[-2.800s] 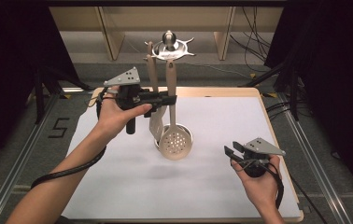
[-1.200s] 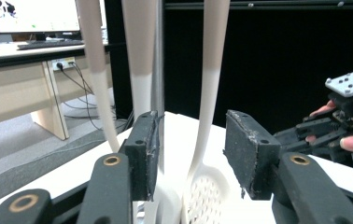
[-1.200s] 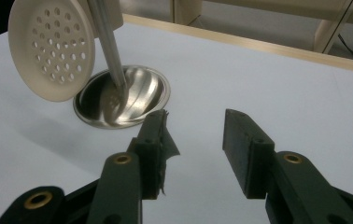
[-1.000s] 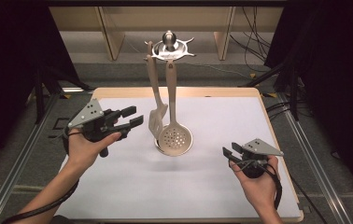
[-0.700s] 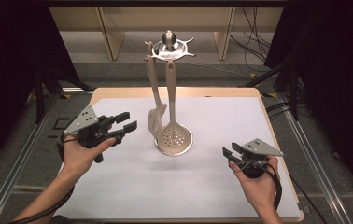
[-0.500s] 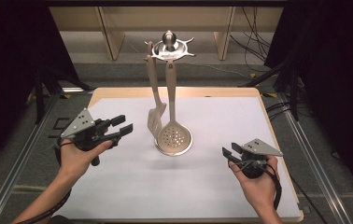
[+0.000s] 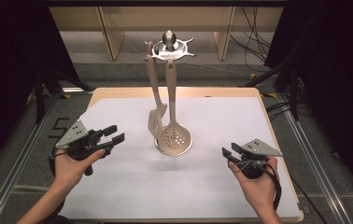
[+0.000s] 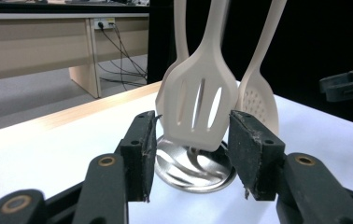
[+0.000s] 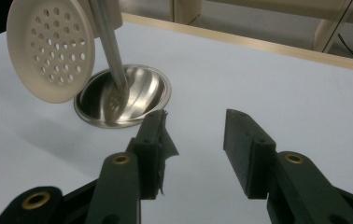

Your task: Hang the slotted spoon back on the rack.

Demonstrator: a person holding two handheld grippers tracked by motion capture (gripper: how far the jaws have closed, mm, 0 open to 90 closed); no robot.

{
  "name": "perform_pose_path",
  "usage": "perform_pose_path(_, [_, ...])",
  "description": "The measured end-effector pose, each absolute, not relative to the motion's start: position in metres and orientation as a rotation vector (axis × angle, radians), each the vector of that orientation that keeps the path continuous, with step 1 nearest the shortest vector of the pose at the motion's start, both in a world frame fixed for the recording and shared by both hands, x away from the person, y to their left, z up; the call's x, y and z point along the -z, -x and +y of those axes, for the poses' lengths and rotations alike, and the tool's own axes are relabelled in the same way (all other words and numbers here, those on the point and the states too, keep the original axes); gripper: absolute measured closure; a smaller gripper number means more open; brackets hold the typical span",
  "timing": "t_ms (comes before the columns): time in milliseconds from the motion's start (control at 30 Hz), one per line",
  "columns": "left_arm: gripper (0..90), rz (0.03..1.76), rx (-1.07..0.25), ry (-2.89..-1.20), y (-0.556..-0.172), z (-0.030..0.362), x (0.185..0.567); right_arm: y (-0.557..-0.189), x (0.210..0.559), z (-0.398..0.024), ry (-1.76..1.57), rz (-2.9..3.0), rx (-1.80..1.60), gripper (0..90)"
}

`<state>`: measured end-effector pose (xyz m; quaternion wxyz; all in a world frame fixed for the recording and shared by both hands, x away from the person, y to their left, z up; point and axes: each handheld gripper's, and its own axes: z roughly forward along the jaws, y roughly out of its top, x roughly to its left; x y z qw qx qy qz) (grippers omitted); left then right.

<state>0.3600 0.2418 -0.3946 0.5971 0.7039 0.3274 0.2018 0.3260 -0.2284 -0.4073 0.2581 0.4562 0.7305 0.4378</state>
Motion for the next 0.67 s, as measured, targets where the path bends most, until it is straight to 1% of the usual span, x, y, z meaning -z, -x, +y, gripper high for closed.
perform_pose_path(300, [51.5, 0.807, -0.481, -1.611, -0.355, 0.249, 0.413, -0.325, 0.408, -0.227, -1.261, 1.99, -1.187, 59.5])
perform_pose_path(367, [51.5, 0.814, -0.487, -1.605, -0.354, 0.249, 0.418, -0.328, 0.409, -0.229, -1.221, 1.997, -1.199, 59.4])
perform_pose_path(433, [51.5, 0.815, -0.494, -1.601, -0.354, 0.249, 0.422, -0.325, 0.408, -0.228, -1.266, 1.989, -1.19, 59.4])
perform_pose_path(467, [51.6, 0.822, -0.501, -1.605, -0.354, 0.25, 0.424, -0.327, 0.409, -0.23, -1.229, 1.993, -1.18, 59.4])
perform_pose_path(667, [51.0, 0.826, -0.505, -1.6, -0.356, 0.252, 0.429, -0.326, 0.41, -0.231, -1.26, 1.988, -1.193, 59.3])
